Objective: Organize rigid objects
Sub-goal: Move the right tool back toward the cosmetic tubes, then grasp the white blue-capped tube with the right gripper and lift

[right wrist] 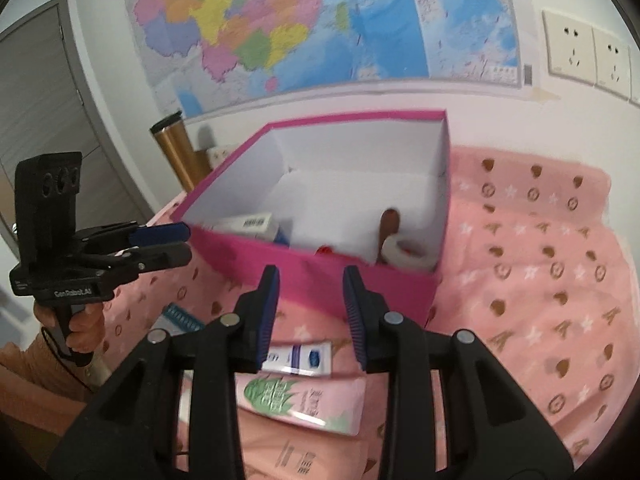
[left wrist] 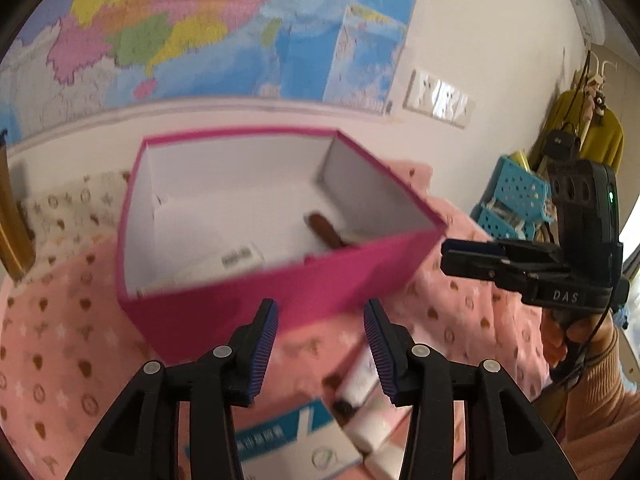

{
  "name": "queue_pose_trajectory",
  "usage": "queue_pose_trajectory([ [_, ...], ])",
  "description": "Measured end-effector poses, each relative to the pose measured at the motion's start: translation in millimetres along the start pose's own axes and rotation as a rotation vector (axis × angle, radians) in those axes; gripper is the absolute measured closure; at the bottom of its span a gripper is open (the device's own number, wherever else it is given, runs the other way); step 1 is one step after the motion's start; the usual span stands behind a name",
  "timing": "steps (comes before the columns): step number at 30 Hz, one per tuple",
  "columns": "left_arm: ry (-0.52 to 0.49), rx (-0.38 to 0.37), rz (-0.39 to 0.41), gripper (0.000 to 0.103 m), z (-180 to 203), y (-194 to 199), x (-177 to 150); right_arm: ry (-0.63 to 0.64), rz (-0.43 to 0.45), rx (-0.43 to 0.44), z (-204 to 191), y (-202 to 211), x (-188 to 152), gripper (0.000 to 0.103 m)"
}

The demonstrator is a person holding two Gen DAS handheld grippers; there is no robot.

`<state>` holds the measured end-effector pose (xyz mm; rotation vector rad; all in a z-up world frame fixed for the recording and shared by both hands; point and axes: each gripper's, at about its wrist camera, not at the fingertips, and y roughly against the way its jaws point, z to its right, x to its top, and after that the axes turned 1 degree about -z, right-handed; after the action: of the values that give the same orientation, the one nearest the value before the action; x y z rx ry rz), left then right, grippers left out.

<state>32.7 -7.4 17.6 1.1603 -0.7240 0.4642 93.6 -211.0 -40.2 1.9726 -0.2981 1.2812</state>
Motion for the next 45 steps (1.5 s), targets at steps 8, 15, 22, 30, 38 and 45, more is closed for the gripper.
queue_pose_trajectory([
  [8,0.009,-0.065,-0.114,0.058,14.2,-28.4,-29.7,-0.050,-0.114,0.017,7.1,-24.9,-35.0,0.067],
  [15,0.027,-0.118,-0.206,0.058,19.8,-43.0,-47.6,-0.087,-0.180,0.034,14.8,-50.7,-44.9,0.064],
  [22,0.057,-0.150,-0.263,0.057,16.6,-47.8,-53.4,-0.092,-0.250,0.043,17.2,-71.4,-54.9,0.064],
  [30,0.116,-0.175,-0.301,0.053,8.0,-56.3,-53.9,-0.107,-0.268,0.068,23.8,-64.8,-61.9,0.064],
  [38,0.151,-0.177,-0.322,0.053,8.0,-62.0,-48.6,-0.137,-0.239,0.085,24.1,-71.9,-58.6,0.062],
  [45,0.173,-0.159,-0.314,0.051,7.8,-69.8,-44.7,-0.146,-0.223,0.085,23.0,-68.2,-59.9,0.058],
])
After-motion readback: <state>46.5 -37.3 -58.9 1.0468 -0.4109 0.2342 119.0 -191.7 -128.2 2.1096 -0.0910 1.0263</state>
